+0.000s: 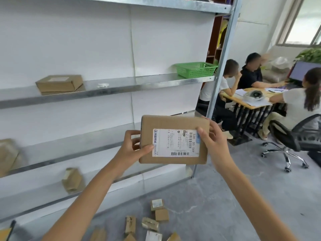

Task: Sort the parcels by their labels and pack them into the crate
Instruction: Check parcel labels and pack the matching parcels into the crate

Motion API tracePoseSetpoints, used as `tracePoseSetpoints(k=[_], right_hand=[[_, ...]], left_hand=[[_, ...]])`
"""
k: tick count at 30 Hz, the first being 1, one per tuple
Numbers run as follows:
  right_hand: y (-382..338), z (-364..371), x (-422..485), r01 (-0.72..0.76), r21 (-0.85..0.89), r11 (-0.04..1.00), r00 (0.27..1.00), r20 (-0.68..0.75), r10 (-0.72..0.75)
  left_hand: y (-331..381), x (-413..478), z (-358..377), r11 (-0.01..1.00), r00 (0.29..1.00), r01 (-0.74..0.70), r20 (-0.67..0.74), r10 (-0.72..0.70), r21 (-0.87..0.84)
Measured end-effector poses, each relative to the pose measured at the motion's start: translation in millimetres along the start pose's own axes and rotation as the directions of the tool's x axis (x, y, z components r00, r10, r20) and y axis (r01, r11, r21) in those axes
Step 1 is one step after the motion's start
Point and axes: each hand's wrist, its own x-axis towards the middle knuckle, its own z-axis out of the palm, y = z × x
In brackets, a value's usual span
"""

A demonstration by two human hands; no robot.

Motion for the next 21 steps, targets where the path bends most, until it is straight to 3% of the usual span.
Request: tracePoseSetpoints(k=[5, 10, 13, 15, 18, 21], right_hand=[[-26, 2, -40, -0.11, 0.109, 0.988, 0.98, 0.175, 0.09], [-20, 0, -86, -0.287, 0.178, 0.941, 0.892, 0.409, 0.194], [-15, -1, -103, -0.313, 0.282, 0.907, 0.912, 0.356, 0.204], [-12, -4, -109, -0.287, 0.218, 0.933, 0.919, 0.339, 0.203], [-7, 0, -118, -0.265, 0.085, 0.96, 0.861, 0.468, 0.196], [-6, 20, -138, -0.291, 0.068, 0.954, 0.832, 0.51, 0.217]], left_hand=[[-1, -59, -5, 0.989, 0.979, 0.009, -0.2, -0.039, -0.15], [-8, -110, 22, 0.965, 0.956, 0.016, -0.279, -0.092, -0.264], [-15, -143, 42, 0.955, 0.961, 0.102, -0.22, -0.167, -0.279], [-21, -166, 47, 0.949, 0.954, 0.148, -0.214, -0.212, -0.28], [-34, -202, 40, 0.934, 0.926, 0.156, -0.282, -0.252, -0.322], [-43, -245, 33, 0.924, 0.948, 0.247, -0.126, -0.294, -0.293]])
